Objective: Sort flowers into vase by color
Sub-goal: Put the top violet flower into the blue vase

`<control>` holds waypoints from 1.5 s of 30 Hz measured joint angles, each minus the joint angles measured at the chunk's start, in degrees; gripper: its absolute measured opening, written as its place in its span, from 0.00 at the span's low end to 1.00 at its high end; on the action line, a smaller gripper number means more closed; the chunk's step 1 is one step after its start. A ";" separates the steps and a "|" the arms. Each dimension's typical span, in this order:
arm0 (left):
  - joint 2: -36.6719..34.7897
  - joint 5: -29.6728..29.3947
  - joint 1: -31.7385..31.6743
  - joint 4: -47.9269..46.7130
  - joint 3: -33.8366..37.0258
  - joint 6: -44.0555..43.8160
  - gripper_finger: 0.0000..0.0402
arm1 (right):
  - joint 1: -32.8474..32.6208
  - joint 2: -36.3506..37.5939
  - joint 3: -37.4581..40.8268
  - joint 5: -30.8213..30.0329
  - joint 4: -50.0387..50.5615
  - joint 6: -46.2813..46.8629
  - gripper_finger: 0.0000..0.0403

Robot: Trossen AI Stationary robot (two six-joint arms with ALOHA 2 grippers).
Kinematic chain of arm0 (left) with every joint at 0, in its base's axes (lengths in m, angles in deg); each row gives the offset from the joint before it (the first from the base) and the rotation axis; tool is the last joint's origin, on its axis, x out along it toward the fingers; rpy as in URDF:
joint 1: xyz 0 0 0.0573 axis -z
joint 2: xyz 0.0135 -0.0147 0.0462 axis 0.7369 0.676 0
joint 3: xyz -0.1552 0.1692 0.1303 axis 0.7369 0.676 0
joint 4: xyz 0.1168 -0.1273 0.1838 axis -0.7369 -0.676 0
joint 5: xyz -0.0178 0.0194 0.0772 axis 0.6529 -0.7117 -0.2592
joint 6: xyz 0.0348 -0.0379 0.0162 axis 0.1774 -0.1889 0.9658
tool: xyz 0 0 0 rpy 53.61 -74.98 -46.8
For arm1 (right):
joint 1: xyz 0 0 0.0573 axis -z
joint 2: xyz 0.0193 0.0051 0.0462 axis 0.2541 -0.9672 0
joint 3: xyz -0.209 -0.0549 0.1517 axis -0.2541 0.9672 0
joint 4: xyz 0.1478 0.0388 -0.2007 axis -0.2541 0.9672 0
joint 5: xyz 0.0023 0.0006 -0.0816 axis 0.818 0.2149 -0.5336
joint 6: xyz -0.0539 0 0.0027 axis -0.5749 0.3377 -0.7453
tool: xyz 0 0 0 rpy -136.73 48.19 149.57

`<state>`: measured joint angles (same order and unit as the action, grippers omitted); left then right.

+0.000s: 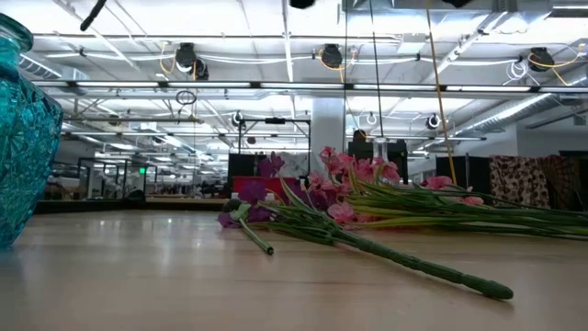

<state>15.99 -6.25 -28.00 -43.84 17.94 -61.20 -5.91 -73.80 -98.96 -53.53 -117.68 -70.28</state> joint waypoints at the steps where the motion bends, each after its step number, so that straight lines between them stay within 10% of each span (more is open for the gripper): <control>1: 0.02 -1.58 0.98 -0.14 0.00 -0.06 0.06 | 0.15 -0.51 -1.62 0.01 1.35 -0.15 0.52; 30: 10.60 -10.63 12.57 7.43 0.00 1.82 0.06 | 0.33 -5.62 -10.80 1.52 3.78 -2.60 0.69; 45: 10.57 -10.68 13.09 7.19 0.00 1.78 0.06 | 0.10 -9.31 -17.74 1.21 5.34 -7.56 0.34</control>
<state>26.56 -16.93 -14.91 -36.65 17.94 -59.42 -5.82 -83.11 -116.70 -52.32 -112.34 -77.83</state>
